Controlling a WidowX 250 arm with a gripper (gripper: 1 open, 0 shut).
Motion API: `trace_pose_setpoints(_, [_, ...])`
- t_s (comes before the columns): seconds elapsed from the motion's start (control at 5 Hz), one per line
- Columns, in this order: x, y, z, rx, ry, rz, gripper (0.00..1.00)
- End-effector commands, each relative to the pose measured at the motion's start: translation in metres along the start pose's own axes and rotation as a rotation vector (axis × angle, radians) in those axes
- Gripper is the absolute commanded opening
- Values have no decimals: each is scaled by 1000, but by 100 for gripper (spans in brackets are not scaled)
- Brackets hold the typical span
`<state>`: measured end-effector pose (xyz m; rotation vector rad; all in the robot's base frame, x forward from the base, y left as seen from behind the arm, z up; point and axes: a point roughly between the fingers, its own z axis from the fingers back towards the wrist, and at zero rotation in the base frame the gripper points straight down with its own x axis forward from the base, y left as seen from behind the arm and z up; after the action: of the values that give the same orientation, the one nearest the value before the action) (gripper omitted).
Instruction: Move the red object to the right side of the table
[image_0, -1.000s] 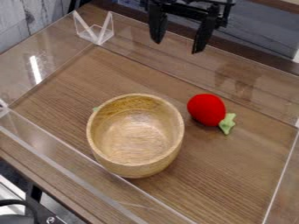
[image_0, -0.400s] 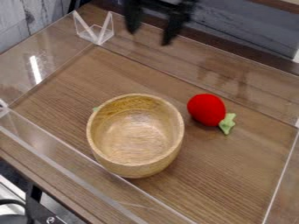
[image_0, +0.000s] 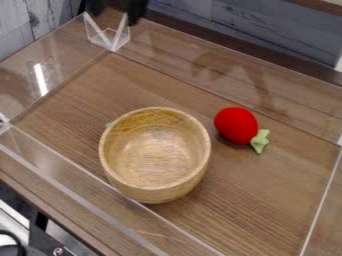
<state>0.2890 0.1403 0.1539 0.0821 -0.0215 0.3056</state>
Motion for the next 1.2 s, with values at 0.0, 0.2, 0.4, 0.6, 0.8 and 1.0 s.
trace_pose_setpoints(0.0, [7, 8, 19, -9, -56, -15, 100])
trace_pose_setpoints(0.2, [6, 2, 25, -39, -58, -38, 100])
trace_pose_setpoints(0.4, [4, -3, 30, -68, -58, -61, 100])
trace_pose_setpoints(0.6, [-2, -4, 33, -91, -53, -85, 100])
trace_pose_setpoints(0.8, [-8, -3, 35, -115, -43, -106, 100])
trace_pose_setpoints(1.0, [-8, -11, 29, -137, -36, -92, 100])
